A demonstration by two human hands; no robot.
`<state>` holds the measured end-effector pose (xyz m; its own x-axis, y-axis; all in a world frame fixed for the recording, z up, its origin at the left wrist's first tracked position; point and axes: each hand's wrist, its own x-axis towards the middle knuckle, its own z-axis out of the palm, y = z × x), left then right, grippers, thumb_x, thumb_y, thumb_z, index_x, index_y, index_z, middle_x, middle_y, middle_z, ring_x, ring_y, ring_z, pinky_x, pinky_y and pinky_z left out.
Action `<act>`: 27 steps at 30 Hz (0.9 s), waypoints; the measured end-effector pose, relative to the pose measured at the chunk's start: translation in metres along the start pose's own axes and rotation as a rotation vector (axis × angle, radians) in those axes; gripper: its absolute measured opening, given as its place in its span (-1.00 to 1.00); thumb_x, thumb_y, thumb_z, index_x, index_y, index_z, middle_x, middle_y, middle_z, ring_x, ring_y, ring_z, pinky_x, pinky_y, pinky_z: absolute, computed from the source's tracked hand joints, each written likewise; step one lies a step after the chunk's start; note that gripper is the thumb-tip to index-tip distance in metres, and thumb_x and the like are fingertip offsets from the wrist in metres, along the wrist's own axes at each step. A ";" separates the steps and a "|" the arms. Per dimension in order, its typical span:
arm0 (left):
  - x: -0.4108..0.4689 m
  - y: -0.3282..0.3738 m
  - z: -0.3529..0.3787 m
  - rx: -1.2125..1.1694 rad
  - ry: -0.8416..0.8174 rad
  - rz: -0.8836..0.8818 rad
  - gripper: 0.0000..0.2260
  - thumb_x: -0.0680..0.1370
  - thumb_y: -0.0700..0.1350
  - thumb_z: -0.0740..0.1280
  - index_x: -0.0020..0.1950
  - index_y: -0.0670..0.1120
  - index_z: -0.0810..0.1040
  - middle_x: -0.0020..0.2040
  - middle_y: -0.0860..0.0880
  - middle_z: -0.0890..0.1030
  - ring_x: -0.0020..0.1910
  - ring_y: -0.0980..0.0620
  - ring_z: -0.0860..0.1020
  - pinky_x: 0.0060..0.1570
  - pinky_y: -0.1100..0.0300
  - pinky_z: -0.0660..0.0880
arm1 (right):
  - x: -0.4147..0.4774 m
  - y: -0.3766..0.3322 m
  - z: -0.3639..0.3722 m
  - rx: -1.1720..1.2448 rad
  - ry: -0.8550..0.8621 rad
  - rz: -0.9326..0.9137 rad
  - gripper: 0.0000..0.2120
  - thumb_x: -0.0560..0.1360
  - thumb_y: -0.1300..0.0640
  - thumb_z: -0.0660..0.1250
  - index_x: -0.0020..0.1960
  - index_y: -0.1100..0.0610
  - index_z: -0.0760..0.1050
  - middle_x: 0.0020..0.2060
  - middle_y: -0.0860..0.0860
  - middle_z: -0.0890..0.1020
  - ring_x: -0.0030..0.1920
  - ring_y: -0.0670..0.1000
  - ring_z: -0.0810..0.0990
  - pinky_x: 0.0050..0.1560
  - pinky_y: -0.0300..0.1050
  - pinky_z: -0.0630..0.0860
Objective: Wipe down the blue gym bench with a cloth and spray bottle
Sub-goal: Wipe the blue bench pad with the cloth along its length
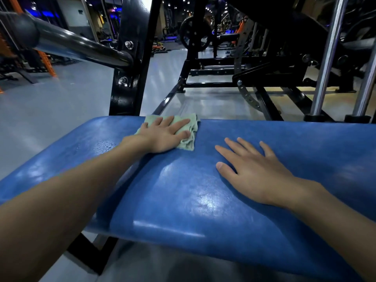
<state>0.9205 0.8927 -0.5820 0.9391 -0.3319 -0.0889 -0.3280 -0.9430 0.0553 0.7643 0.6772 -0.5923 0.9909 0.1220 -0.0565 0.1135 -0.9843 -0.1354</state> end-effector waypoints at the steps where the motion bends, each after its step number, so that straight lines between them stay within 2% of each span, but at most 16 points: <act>1: 0.012 -0.001 -0.002 -0.005 -0.010 -0.011 -0.47 0.56 0.41 -0.09 0.53 0.42 -0.07 0.64 0.08 -0.05 0.61 -0.06 -0.07 0.49 -0.27 -0.12 | 0.000 0.000 0.000 0.003 0.006 0.001 -0.45 0.61 -0.27 -0.20 0.58 -0.22 -0.12 0.59 -0.18 -0.17 0.56 -0.11 -0.27 0.52 0.21 -0.25; 7: 0.012 -0.002 -0.003 0.003 -0.025 -0.005 -0.45 0.56 0.42 -0.14 0.55 0.40 -0.11 0.65 0.05 -0.07 0.61 -0.09 -0.10 0.49 -0.27 -0.16 | 0.002 0.003 -0.002 0.038 0.017 0.005 -0.43 0.56 -0.31 -0.19 0.56 -0.28 -0.08 0.58 -0.21 -0.12 0.56 -0.15 -0.23 0.53 0.16 -0.24; 13: -0.090 0.001 0.010 0.030 -0.004 0.142 -0.49 0.57 0.39 -0.15 0.52 0.43 -0.16 0.64 0.08 -0.13 0.61 -0.03 -0.14 0.52 -0.20 -0.16 | 0.002 -0.001 -0.004 0.037 0.020 0.047 -0.43 0.56 -0.31 -0.16 0.56 -0.28 -0.06 0.58 -0.23 -0.09 0.56 -0.17 -0.18 0.53 0.11 -0.23; 16: -0.148 -0.003 0.018 0.062 0.023 0.195 -0.42 0.46 0.46 -0.29 0.49 0.46 -0.25 0.64 0.10 -0.17 0.61 -0.03 -0.17 0.52 -0.17 -0.16 | 0.002 -0.003 -0.005 0.027 0.006 0.063 -0.44 0.57 -0.30 -0.15 0.56 -0.27 -0.05 0.58 -0.22 -0.07 0.56 -0.16 -0.16 0.53 0.08 -0.22; 19: -0.187 -0.006 0.022 0.084 0.058 0.213 -0.39 0.39 0.44 -0.37 0.45 0.48 -0.33 0.63 0.11 -0.19 0.60 -0.03 -0.20 0.52 -0.16 -0.15 | 0.002 -0.006 -0.008 0.002 -0.006 0.085 -0.46 0.59 -0.27 -0.11 0.56 -0.25 -0.02 0.59 -0.19 -0.04 0.57 -0.14 -0.13 0.53 0.13 -0.20; 22: -0.186 -0.004 0.021 0.069 0.043 0.176 -0.40 0.37 0.46 -0.35 0.43 0.50 -0.34 0.63 0.11 -0.19 0.60 -0.03 -0.19 0.52 -0.17 -0.13 | 0.005 -0.017 -0.013 0.047 0.042 0.082 -0.47 0.61 -0.24 -0.05 0.56 -0.21 0.06 0.59 -0.15 0.03 0.58 -0.07 -0.09 0.52 0.20 -0.19; 24: -0.169 -0.003 0.018 0.061 0.010 0.148 -0.42 0.43 0.48 -0.26 0.44 0.50 -0.30 0.63 0.09 -0.19 0.60 -0.04 -0.19 0.51 -0.20 -0.14 | 0.005 -0.027 -0.011 0.092 0.035 0.057 -0.45 0.59 -0.29 -0.07 0.57 -0.24 0.01 0.59 -0.17 -0.02 0.58 -0.06 -0.12 0.52 0.21 -0.20; 27: -0.126 -0.006 0.013 0.045 -0.026 0.110 -0.47 0.54 0.43 -0.12 0.48 0.48 -0.21 0.64 0.07 -0.18 0.61 -0.08 -0.17 0.50 -0.26 -0.15 | 0.003 -0.032 -0.001 0.023 0.001 0.050 -0.41 0.56 -0.34 -0.15 0.57 -0.26 -0.06 0.59 -0.17 -0.09 0.58 -0.04 -0.18 0.51 0.23 -0.22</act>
<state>0.8025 0.9401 -0.5837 0.8944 -0.4335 -0.1102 -0.4339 -0.9007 0.0212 0.7642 0.7085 -0.5867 0.9954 0.0731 -0.0628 0.0626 -0.9859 -0.1555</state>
